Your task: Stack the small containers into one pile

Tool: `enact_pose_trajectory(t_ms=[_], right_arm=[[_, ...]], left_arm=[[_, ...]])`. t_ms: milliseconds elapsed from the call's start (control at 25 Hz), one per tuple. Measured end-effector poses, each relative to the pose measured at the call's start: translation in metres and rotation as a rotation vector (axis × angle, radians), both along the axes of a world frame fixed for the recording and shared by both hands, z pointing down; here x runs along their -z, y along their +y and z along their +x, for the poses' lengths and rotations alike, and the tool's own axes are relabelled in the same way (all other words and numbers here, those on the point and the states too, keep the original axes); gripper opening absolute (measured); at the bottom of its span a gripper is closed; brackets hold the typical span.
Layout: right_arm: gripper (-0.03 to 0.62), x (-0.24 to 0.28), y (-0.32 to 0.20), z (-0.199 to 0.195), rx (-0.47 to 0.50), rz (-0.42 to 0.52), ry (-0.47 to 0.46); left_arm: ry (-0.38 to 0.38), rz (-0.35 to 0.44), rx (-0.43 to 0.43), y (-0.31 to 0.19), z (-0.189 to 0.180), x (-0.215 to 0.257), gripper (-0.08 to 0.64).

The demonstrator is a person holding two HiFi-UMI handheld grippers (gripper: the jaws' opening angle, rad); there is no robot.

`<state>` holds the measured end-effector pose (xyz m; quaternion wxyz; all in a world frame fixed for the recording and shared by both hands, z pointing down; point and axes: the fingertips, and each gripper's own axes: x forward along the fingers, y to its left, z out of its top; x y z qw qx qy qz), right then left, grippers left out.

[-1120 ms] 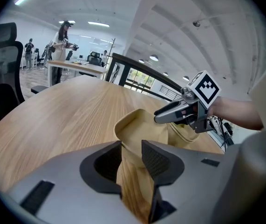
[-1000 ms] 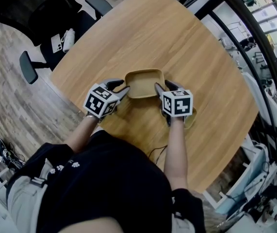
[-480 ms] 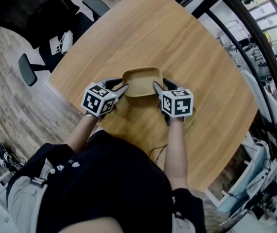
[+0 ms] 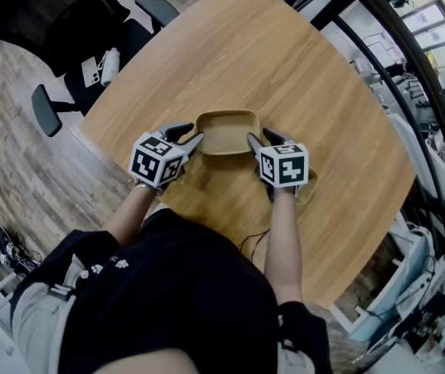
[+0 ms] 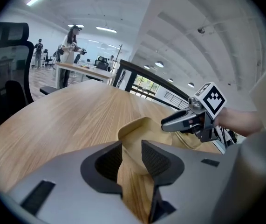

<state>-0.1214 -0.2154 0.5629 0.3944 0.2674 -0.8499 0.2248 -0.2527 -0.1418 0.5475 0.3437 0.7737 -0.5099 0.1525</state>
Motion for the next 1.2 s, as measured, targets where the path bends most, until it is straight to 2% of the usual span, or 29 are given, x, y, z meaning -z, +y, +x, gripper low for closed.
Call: enact_pose_trajectory(t_ms=[160, 400, 640, 760, 1200], right_arm=[[0.173, -0.002, 0.001, -0.002, 0.008, -0.003, 0.009], [0.153, -0.005, -0.002, -0.004, 0.006, -0.008, 0.031], [0.126, -0.007, -0.001, -0.001, 0.021, -0.011, 0.061], [0.086, -0.004, -0.002, 0.001, -0.001, -0.011, 0.042], [0.086, 0.022, -0.002, 0.002, -0.035, 0.049, -0.024]], left_arm=[[-0.012, -0.028, 0.014, 0.005, -0.009, -0.007, 0.133], [0.013, -0.061, -0.019, 0.006, 0.001, -0.016, 0.133], [0.016, -0.078, -0.011, 0.005, 0.004, -0.019, 0.133], [0.011, -0.078, -0.005, 0.002, 0.002, -0.018, 0.132], [0.025, -0.043, -0.003, -0.003, 0.004, -0.001, 0.133]])
